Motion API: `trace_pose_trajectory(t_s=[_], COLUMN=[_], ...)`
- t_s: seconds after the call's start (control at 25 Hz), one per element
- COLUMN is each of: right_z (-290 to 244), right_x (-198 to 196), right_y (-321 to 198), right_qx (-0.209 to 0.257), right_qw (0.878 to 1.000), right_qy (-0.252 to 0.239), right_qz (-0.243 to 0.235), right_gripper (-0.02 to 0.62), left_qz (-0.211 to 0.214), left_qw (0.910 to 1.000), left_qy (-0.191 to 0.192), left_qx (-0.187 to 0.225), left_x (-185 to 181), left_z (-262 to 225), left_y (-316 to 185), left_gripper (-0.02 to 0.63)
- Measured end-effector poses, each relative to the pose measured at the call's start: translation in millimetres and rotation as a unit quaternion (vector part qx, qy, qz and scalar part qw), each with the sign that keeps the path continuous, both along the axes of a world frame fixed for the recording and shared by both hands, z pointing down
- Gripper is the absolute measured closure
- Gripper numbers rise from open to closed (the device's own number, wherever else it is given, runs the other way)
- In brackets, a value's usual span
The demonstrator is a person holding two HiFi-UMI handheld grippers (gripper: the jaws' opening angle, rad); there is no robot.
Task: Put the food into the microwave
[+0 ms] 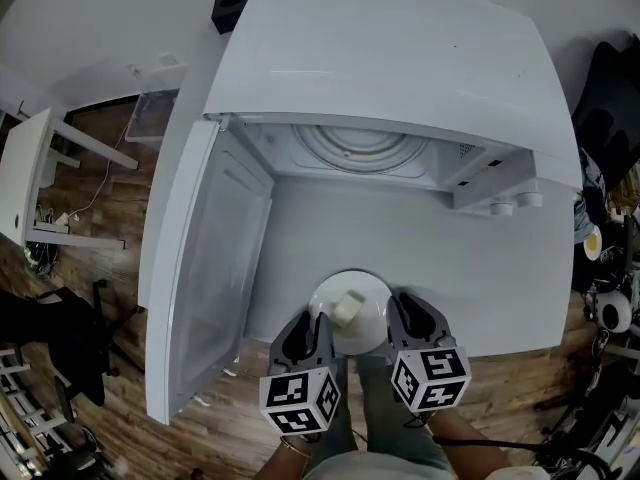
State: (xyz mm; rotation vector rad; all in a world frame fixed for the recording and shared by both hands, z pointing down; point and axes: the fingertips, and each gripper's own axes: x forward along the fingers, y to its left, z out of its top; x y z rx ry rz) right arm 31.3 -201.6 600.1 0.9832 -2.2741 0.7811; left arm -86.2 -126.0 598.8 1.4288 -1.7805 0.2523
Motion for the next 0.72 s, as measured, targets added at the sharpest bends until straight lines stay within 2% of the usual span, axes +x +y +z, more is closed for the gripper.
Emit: trace_pose_trajectory(t_s=[0.72], right_z=[11], right_x=[0], right_y=[8], right_qx=[-0.009], right_qw=[0.999], right_qy=[0.026], right_qz=[-0.021], right_gripper=[0.535], left_qz=[-0.020], left_qw=[0.9995], left_qy=[0.014], left_qx=[-0.019], left_x=[-2], left_z=[18], left_y=[17], left_gripper=[0.515])
